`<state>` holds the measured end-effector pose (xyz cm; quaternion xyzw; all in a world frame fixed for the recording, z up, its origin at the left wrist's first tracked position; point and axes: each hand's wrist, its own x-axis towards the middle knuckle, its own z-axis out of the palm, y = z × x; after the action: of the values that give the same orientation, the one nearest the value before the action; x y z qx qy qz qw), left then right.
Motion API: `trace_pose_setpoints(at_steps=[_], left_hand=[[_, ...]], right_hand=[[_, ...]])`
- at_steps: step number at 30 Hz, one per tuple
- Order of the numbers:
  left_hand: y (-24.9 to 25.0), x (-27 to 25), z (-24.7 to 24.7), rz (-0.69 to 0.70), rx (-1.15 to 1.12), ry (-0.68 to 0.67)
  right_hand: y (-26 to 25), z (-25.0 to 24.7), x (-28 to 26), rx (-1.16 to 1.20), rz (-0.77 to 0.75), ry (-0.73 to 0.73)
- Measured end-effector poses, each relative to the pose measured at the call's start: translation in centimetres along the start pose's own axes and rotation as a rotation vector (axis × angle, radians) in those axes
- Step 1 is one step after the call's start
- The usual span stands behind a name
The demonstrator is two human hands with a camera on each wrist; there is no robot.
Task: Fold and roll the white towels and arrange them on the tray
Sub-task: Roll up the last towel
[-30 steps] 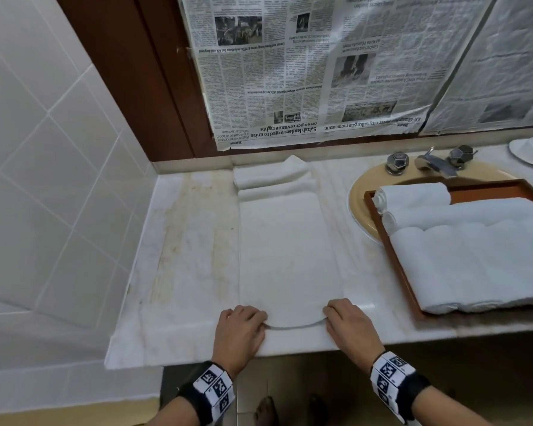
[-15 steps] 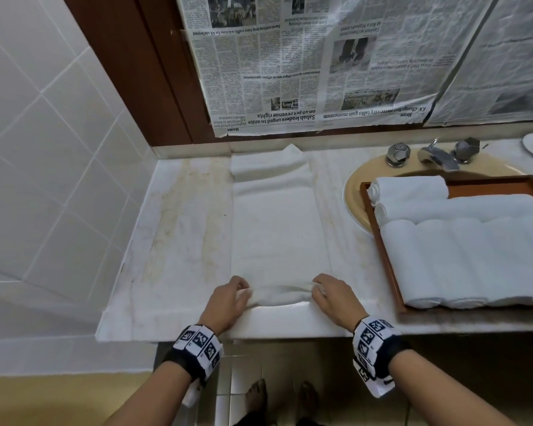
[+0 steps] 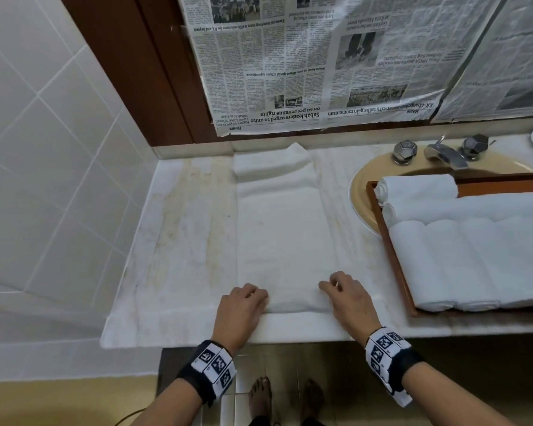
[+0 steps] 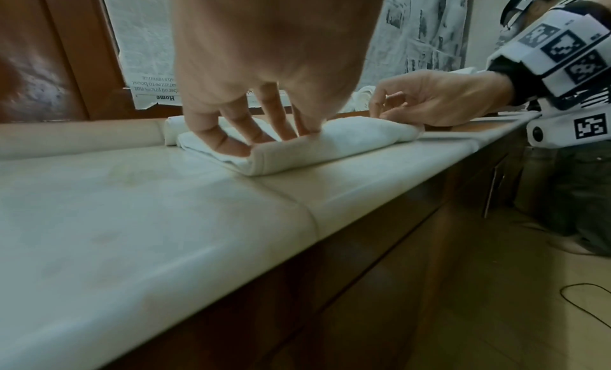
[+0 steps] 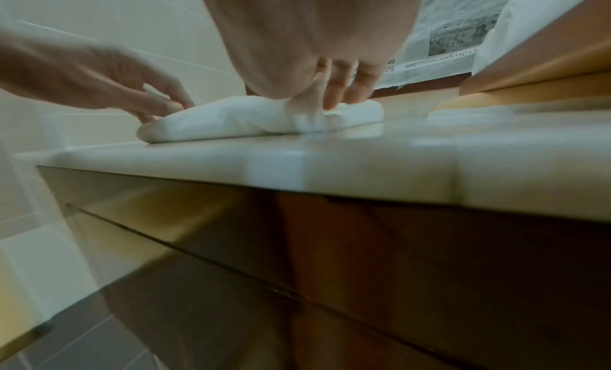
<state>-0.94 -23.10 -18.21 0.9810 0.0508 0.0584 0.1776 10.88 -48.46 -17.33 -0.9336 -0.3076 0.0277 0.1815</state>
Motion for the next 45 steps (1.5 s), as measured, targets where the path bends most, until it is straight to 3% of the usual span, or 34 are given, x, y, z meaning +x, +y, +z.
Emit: trace_pose_setpoints(at_steps=[3, 5, 10, 12, 17, 21, 23, 26, 29, 31, 37, 41, 45], left_hand=[[-0.1, -0.4, 0.0, 0.023, 0.022, -0.036], [-0.1, -0.6, -0.1, 0.037, 0.070, -0.059], [0.1, -0.2, -0.4, 0.026, 0.114, -0.070], [0.1, -0.1, -0.6, 0.026, 0.137, -0.074], [0.4, -0.4, -0.8, 0.029, 0.160, -0.077], [0.9, -0.7, -0.6, 0.031, 0.196, -0.104], [0.8, -0.5, -0.6, 0.030, 0.193, -0.114], [0.6, 0.1, -1.0, -0.007, 0.103, -0.134], [-0.3, 0.8, -1.8, -0.086, -0.012, -0.235], [-1.0, 0.9, -2.7, -0.163, -0.202, -0.288], [-1.8, 0.3, -3.3, -0.354, -0.496, -0.184], [-1.3, 0.3, -2.4, -0.376, -0.368, -0.066], [-0.4, 0.3, -1.7, -0.277, -0.062, -0.006]], right_hand=[[0.2, 0.1, -1.0, -0.082, -0.304, 0.061], [0.3, 0.0, -1.5, -0.056, -0.341, -0.016], [0.9, 0.0, -0.3, 0.189, -0.101, -0.154], [0.7, -0.3, 0.6, 0.182, -0.061, -0.195], [-0.3, -0.2, 1.2, -0.027, -0.128, -0.221], [-0.2, -0.4, 0.7, -0.110, -0.240, -0.124], [-0.5, -0.9, 0.1, -0.169, -0.272, -0.178], [-1.3, -1.1, -0.6, -0.274, -0.248, -0.248], [-2.0, -0.6, 0.1, -0.256, -0.209, -0.225], [-2.3, -0.8, 0.6, -0.158, -0.143, -0.233], [-1.3, -2.0, 1.8, 0.223, 0.127, -0.298], [-0.1, -1.5, 1.6, 0.424, 0.185, -0.186], [-0.3, -0.8, 0.7, 0.242, 0.107, -0.053]])
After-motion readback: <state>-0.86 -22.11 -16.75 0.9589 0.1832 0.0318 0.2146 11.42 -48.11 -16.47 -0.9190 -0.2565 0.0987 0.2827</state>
